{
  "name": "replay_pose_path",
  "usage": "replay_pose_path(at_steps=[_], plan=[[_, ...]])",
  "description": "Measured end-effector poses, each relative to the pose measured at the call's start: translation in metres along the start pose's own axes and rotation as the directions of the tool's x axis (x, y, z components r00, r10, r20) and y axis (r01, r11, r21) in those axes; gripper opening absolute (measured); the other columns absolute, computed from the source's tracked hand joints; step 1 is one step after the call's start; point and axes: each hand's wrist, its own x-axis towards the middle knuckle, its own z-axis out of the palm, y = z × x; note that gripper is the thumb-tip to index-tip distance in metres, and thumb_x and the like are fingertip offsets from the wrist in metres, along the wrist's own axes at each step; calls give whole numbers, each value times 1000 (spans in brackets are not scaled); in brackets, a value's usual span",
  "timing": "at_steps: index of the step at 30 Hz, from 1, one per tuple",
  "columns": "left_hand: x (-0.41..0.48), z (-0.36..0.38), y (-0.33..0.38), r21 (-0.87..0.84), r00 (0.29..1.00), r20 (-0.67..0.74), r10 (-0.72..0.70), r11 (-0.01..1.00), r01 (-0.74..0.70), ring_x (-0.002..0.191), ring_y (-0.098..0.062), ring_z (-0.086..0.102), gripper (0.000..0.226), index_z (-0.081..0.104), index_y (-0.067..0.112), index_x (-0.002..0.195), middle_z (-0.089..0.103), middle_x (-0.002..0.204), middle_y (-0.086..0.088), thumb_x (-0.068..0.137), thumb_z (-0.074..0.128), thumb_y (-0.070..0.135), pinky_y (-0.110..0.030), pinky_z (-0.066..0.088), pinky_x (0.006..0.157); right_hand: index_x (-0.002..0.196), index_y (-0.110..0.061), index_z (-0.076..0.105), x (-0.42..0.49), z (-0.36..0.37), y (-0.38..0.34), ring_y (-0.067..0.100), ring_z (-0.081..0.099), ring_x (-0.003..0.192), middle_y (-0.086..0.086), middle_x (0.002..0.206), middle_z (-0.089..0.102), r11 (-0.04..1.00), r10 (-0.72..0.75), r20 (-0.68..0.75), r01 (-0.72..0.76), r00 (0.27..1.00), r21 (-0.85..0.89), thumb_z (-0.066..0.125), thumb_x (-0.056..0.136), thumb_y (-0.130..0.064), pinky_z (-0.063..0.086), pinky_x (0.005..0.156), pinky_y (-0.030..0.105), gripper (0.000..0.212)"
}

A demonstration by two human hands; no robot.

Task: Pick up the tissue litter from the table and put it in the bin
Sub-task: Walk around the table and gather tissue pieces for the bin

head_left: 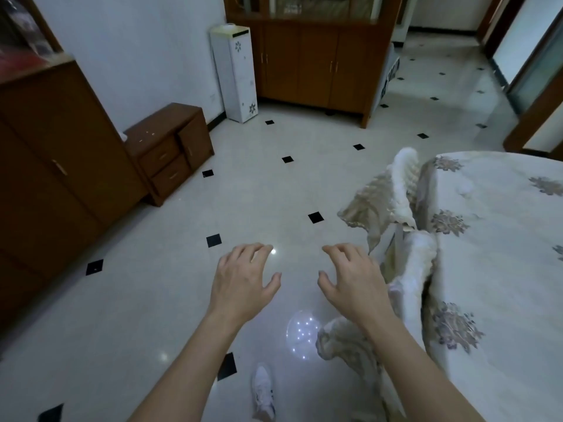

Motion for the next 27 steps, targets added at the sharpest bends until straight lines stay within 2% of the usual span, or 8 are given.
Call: replay_pose_path(at_steps=[12, 21, 27], plan=[[179, 28, -100, -33, 997, 19, 76, 997, -75, 108, -22, 60, 53, 64, 19, 121, 67, 116, 2, 82, 49, 52, -40, 49, 85, 114, -18, 65, 172, 60, -17, 23, 59, 103, 2, 106, 66, 992, 84, -34, -87, 996, -95, 63, 76, -34, 48, 85, 36, 41], [285, 70, -113, -93, 987, 19, 163, 983, -160, 106, -23, 61, 50, 64, 19, 119, 67, 115, 2, 82, 51, 49, -40, 49, 81, 115, -18, 65, 249, 94, 16, 25, 60, 102, 3, 106, 65, 977, 182, 17, -179, 983, -112, 52, 77, -39, 49, 80, 39, 45], [389, 107, -99, -80, 975, 39, 217, 974, -213, 109, -22, 59, 50, 63, 20, 120, 67, 116, 2, 82, 50, 50, -39, 48, 83, 112, -18, 66, 326, 116, 69, 27, 62, 98, 3, 101, 66, 971, 219, -31, -221, 975, -87, 59, 75, -35, 51, 79, 40, 41]])
